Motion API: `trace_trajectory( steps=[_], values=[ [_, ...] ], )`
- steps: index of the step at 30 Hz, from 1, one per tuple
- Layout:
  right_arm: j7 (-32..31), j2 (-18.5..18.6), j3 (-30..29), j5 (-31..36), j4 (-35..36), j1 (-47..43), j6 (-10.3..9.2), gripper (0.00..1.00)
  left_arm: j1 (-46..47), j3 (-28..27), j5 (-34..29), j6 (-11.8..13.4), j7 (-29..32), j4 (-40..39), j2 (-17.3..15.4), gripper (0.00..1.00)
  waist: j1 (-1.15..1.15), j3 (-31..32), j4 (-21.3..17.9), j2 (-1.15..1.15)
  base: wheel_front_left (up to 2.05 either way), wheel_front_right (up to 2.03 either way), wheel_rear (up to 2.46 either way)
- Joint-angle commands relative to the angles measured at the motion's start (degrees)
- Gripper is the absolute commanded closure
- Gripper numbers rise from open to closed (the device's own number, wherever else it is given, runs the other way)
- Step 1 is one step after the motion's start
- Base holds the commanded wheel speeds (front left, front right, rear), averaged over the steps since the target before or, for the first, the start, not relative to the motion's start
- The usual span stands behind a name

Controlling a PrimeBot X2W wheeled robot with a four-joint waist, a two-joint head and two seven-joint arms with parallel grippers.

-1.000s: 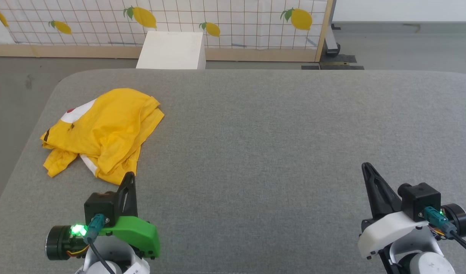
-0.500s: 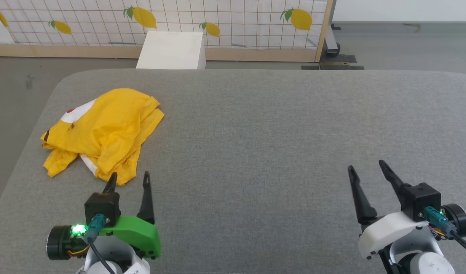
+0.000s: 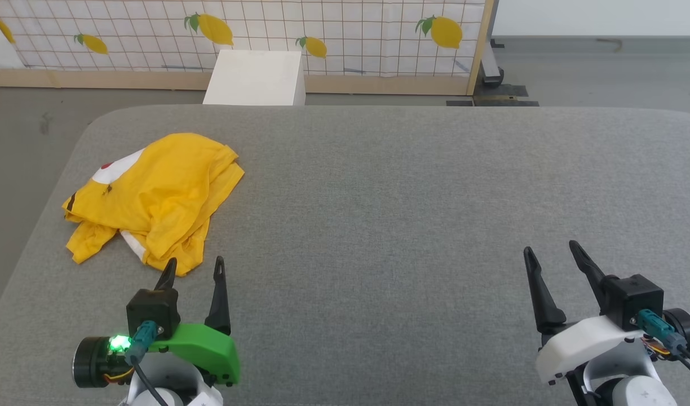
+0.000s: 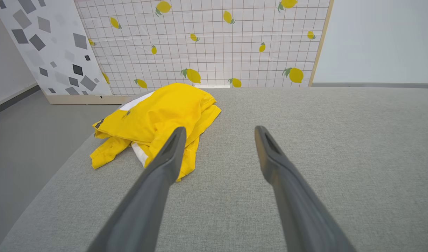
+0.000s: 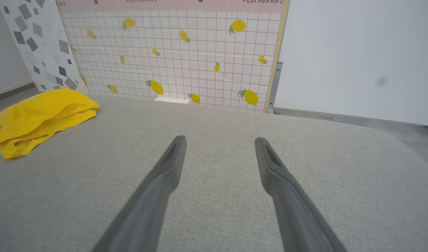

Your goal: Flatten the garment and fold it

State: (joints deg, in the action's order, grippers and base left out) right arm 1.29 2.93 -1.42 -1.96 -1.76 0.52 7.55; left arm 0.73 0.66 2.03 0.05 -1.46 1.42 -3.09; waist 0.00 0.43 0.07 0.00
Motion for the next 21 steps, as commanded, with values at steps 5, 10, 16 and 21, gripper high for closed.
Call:
trace_trajectory(
  steps=[5, 10, 16, 21],
  values=[
    [1.1, 0.0, -0.5, -1.2, -0.8, -1.3, -0.01, 0.0, -0.5, -0.1, 0.9, 0.0, -1.0, 0.7, -0.1, 0.0, 0.0, 0.3, 0.9, 0.0, 0.0, 0.0, 0.0],
    [1.7, 0.0, -0.7, -1.8, -1.4, -1.7, -0.01, 0.0, -0.7, -0.2, 1.3, 0.2, -1.6, 1.1, -0.3, 0.0, 0.0, 0.5, 2.3, 0.0, 0.0, 0.0, 0.0],
    [2.4, 0.0, -0.8, -2.5, -2.3, -1.9, -0.02, 0.0, -1.0, -0.4, 1.8, 0.3, -2.3, 1.5, -0.6, 0.0, 0.0, 0.7, 4.2, 0.0, 0.0, 0.0, 0.0],
    [3.0, 0.0, -1.0, -3.0, -3.1, -2.1, -0.02, 0.0, -1.4, -0.5, 2.3, 0.5, -2.9, 1.8, -0.8, 0.0, 0.0, 1.0, 6.0, 0.0, 0.0, 0.0, 0.0]
  ],
)
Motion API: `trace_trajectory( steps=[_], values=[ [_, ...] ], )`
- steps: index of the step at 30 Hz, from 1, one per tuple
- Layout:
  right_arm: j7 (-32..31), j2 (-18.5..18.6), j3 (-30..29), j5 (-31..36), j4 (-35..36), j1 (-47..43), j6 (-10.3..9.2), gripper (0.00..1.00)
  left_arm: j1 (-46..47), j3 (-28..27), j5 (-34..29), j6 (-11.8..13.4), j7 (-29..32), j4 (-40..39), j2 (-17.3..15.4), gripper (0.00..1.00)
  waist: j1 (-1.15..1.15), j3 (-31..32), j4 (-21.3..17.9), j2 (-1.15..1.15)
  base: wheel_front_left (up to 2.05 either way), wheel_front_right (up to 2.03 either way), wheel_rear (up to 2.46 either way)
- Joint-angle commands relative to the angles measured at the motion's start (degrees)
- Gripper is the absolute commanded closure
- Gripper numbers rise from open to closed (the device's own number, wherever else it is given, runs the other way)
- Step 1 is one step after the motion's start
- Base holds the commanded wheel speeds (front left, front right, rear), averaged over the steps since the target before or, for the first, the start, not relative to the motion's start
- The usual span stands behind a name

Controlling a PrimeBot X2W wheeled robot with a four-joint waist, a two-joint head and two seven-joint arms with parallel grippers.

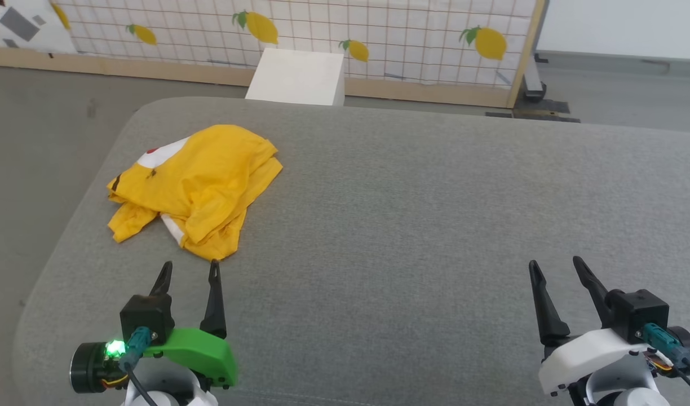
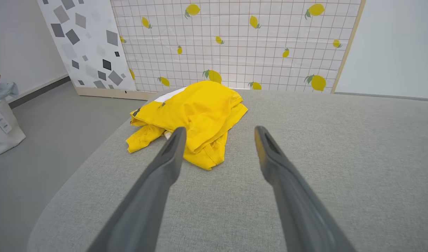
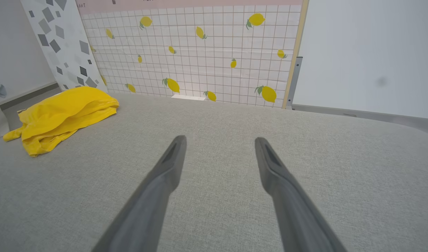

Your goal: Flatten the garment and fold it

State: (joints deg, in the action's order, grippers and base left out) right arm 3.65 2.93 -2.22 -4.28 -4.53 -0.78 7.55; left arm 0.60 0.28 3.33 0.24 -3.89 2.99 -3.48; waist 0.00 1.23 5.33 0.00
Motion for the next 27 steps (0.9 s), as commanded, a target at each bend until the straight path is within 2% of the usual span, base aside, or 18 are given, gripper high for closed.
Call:
trace_trajectory(
  steps=[1, 27],
  values=[
    [0.8, 0.0, -0.2, -0.8, -0.4, -0.8, -0.02, 0.0, -1.3, -0.2, 1.1, 0.3, -0.6, 0.3, -0.4, 0.0, 0.0, 0.2, 1.1, 0.0, 0.0, 0.0, 0.0],
    [3.9, 0.0, -1.2, -4.0, -4.4, -1.9, -0.03, 0.0, -2.1, 0.2, 3.5, 0.9, -3.7, 2.3, -1.4, 0.0, 0.0, 0.5, 9.4, 0.0, 0.0, 0.0, 0.0]
  ],
)
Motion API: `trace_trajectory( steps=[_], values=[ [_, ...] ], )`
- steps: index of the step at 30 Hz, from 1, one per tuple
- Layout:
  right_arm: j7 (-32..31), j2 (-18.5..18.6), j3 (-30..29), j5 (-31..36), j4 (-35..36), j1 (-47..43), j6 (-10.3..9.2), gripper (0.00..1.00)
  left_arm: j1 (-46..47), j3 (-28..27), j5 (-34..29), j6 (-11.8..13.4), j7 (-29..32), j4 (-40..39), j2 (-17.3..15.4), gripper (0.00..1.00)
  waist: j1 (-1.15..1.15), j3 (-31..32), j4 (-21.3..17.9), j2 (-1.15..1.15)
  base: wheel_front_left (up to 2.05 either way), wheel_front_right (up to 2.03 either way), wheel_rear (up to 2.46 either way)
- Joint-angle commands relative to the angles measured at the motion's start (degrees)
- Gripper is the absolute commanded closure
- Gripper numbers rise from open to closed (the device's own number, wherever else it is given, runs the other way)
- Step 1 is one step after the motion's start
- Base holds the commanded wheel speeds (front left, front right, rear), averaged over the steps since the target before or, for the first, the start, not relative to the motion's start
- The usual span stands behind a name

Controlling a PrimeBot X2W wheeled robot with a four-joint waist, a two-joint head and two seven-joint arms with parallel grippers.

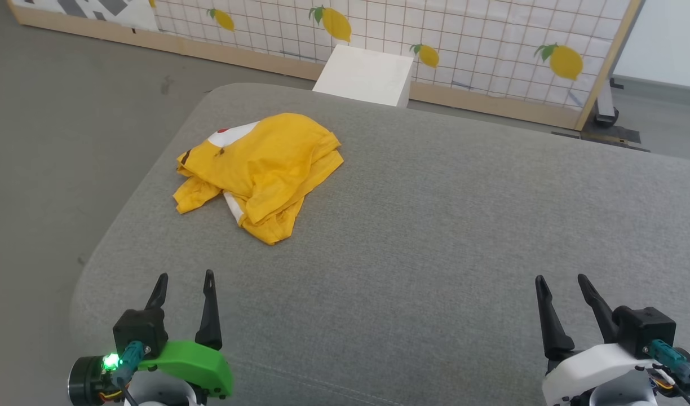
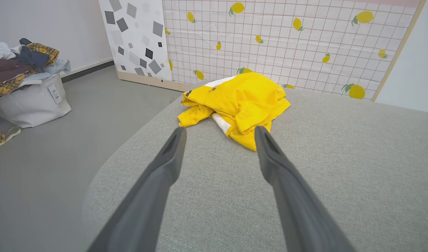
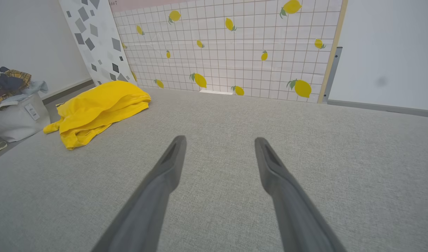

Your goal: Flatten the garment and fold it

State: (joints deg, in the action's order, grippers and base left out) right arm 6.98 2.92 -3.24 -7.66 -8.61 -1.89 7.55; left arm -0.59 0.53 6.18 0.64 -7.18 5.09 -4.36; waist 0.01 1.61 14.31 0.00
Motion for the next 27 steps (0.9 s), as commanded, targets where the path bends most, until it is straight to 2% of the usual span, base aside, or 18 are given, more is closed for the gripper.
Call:
trace_trajectory(
  steps=[1, 27],
  values=[
    [0.7, 0.0, -0.2, -0.7, -0.5, -0.8, -0.03, 0.0, -0.9, 0.0, 0.7, 0.5, -0.5, 0.3, -0.6, 0.0, 0.0, 0.1, 0.6, 0.0, 0.0, 0.0, 0.0],
    [3.7, 0.0, -1.9, -2.8, -4.5, -1.8, -0.05, 0.0, -2.1, 0.7, 2.8, 1.4, -3.6, 2.2, -1.8, 0.0, 0.0, 1.1, 5.9, 0.0, 0.0, 0.0, 0.0]
  ],
)
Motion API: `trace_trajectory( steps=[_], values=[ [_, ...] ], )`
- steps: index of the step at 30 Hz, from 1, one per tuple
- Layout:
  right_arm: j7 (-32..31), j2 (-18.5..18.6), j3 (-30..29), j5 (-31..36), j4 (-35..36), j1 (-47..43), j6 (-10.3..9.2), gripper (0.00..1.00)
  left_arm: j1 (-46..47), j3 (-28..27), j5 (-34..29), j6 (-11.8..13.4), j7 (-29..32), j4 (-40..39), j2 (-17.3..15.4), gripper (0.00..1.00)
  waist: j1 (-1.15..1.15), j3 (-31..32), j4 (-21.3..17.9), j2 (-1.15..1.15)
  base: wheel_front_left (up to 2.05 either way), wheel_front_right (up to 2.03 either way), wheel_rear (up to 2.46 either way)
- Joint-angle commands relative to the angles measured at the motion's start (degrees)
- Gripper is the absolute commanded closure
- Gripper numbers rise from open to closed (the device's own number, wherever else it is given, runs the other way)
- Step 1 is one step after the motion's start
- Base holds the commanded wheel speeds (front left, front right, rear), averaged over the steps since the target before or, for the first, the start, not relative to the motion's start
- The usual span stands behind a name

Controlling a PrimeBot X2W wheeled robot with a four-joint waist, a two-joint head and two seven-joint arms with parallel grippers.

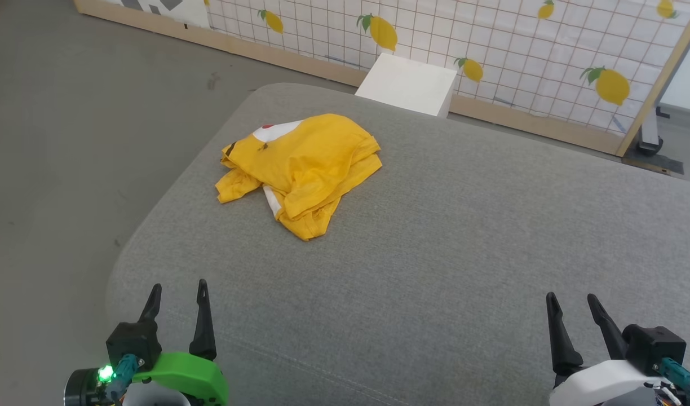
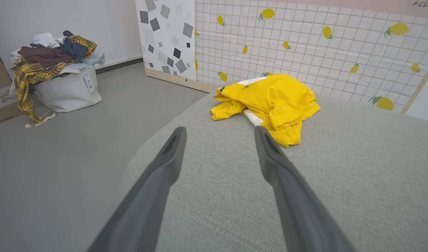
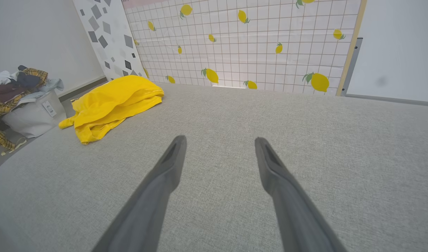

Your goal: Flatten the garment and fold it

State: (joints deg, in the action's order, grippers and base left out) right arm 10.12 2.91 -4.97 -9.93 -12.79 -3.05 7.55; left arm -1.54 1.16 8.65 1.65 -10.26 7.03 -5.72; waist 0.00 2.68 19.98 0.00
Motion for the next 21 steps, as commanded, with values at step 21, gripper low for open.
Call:
trace_trajectory(
  steps=[21],
  values=[
    [3.1, 0.0, -0.6, -1.3, -3.9, -1.2, -0.06, 0.0, -1.5, 0.7, 2.4, 1.0, -3.0, 2.0, -1.3, 0.0, 0.0, 0.6, 4.0, 0.0, 0.0, 0.0, 0.0]
  ],
)
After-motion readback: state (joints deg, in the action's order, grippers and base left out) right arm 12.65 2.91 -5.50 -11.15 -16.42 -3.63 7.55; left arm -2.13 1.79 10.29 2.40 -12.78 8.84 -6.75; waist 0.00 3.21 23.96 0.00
